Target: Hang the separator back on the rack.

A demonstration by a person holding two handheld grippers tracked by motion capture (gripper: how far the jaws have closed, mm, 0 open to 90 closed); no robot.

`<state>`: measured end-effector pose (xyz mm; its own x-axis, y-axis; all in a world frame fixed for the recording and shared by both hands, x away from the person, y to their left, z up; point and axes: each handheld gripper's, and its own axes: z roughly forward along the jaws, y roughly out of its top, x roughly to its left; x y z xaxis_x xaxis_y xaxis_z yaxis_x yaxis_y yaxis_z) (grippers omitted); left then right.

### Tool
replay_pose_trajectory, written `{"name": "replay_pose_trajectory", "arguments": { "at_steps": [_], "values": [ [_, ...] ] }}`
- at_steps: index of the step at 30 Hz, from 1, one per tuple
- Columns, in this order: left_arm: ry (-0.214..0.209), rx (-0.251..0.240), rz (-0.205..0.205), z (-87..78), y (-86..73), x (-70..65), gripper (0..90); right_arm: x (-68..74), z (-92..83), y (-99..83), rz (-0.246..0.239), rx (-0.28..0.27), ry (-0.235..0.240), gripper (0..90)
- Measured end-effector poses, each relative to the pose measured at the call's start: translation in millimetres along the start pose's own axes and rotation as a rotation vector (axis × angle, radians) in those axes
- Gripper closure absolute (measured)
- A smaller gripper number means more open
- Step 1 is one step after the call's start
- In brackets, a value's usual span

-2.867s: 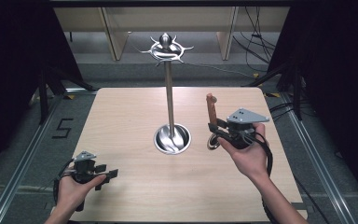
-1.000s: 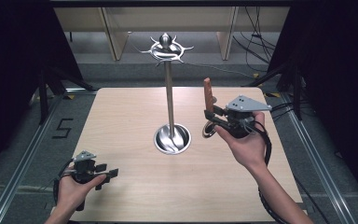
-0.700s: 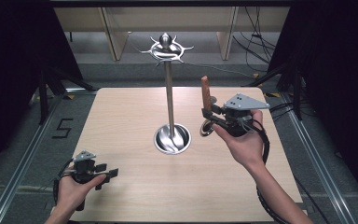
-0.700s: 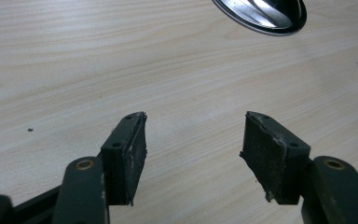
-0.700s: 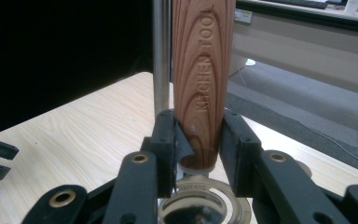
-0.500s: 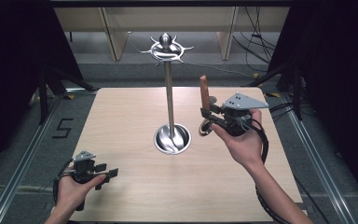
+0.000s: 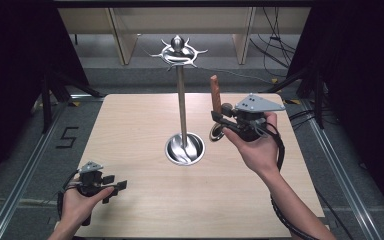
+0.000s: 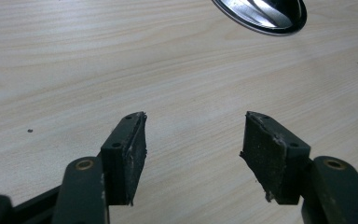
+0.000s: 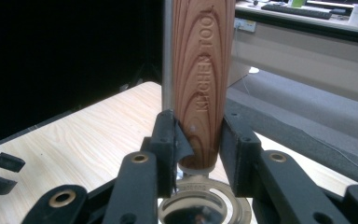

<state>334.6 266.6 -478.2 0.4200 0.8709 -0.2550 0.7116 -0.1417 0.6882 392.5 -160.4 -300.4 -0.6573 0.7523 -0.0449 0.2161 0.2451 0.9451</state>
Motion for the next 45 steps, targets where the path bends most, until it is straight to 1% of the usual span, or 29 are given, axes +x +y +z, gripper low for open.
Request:
{"name": "replay_pose_trajectory", "arguments": {
  "at_steps": [6, 7, 9, 10, 12, 13, 16, 17, 18, 20, 23, 24, 27, 28, 29, 30, 32, 33, 34, 35, 36, 39, 40, 41, 44, 45],
  "values": [
    [0.000, -0.003, 0.003, -0.5, -0.1, 0.0, 38.9, 0.5, 2.2, 4.2, -0.004, -0.003, 0.008, 69.5],
    [0.002, -0.005, 0.001, -0.3, 0.0, -0.2, 38.9, 0.3, 2.7, 5.6, -0.012, -0.005, 0.007, 69.5],
    [-0.001, -0.005, 0.003, -0.2, 0.1, -0.2, 38.9, 1.5, 4.7, 6.6, -0.004, -0.011, 0.011, 69.5],
    [0.000, -0.004, -0.002, -0.1, 0.0, -0.3, 38.9, 1.7, 4.0, 7.5, -0.004, 0.002, 0.007, 69.5],
    [0.003, -0.003, -0.001, -0.1, 0.0, -0.1, 38.9, 2.4, 5.4, 8.1, 0.006, -0.006, 0.016, 69.5],
    [0.003, -0.003, -0.001, -0.1, 0.0, -0.1, 38.9, 1.6, 6.3, 8.5, -0.007, -0.010, 0.018, 69.5],
    [0.002, -0.002, 0.005, -0.6, 0.0, 0.1, 38.9, 2.2, 6.2, 9.2, -0.003, 0.000, 0.015, 69.5],
    [0.002, -0.003, 0.004, -0.6, 0.0, 0.1, 38.9, 1.8, 6.6, 9.7, -0.015, -0.001, 0.003, 69.5],
    [0.002, -0.004, 0.003, -0.6, 0.0, 0.0, 38.9, 3.4, 6.9, 9.3, 0.005, 0.002, 0.011, 69.5],
    [0.003, -0.004, 0.005, -0.8, 0.1, 0.2, 38.9, 2.9, 7.2, 9.8, 0.009, -0.001, 0.014, 69.5],
    [0.004, -0.005, 0.004, -0.9, 0.0, 0.2, 38.9, 2.0, 7.4, 10.7, -0.018, -0.006, 0.008, 69.5],
    [0.004, -0.005, 0.004, -1.0, 0.0, 0.2, 38.9, 2.0, 7.7, 10.7, -0.018, -0.009, 0.010, 69.5],
    [0.004, -0.005, 0.004, -1.0, 0.1, 0.2, 38.9, 2.4, 8.1, 11.3, -0.011, -0.011, 0.006, 69.5],
    [0.004, -0.004, 0.004, -1.0, 0.1, 0.2, 38.9, 2.5, 8.6, 11.6, -0.007, -0.013, 0.012, 69.5],
    [0.002, -0.008, 0.003, -0.6, -0.1, 0.2, 38.9, 3.9, 7.8, 11.7, 0.019, -0.003, 0.010, 69.4],
    [0.004, -0.004, 0.004, -1.0, 0.0, 0.2, 38.9, 2.6, 8.4, 12.4, 0.001, -0.009, 0.014, 69.5],
    [0.004, -0.004, 0.004, -1.0, 0.0, 0.3, 38.9, 2.2, 8.5, 13.1, -0.005, -0.012, 0.011, 69.5],
    [0.004, -0.004, 0.004, -1.1, 0.1, 0.4, 38.9, 2.1, 8.5, 13.7, -0.006, -0.013, 0.006, 69.5],
    [0.004, -0.005, 0.003, -1.1, 0.0, 0.3, 38.9, 3.0, 8.2, 14.4, 0.011, -0.010, 0.011, 69.5],
    [0.004, -0.004, 0.004, -1.1, 0.0, 0.3, 38.9, 2.1, 9.2, 15.3, -0.002, -0.019, 0.015, 69.4],
    [0.004, -0.005, 0.004, -1.0, 0.0, 0.3, 38.9, 1.7, 9.1, 16.7, -0.010, -0.023, 0.006, 69.5],
    [0.002, -0.008, 0.004, -0.9, -0.1, 0.4, 38.9, 2.6, 9.7, 18.4, 0.005, -0.029, 0.012, 69.5],
    [0.002, -0.007, 0.004, -0.9, -0.1, 0.4, 38.9, 1.6, 9.8, 19.2, -0.017, -0.036, 0.003, 69.5],
    [0.003, -0.005, 0.004, -1.1, 0.0, 0.4, 38.9, 2.7, 10.3, 19.7, -0.001, -0.034, 0.012, 69.5],
    [0.002, -0.009, 0.003, -0.9, -0.1, 0.4, 38.9, 2.8, 11.5, 20.6, 0.002, -0.047, 0.012, 69.5],
    [0.002, -0.009, 0.003, -0.9, -0.1, 0.4, 38.9, 2.4, 12.0, 20.9, -0.006, -0.055, 0.007, 69.4]
  ]
}}
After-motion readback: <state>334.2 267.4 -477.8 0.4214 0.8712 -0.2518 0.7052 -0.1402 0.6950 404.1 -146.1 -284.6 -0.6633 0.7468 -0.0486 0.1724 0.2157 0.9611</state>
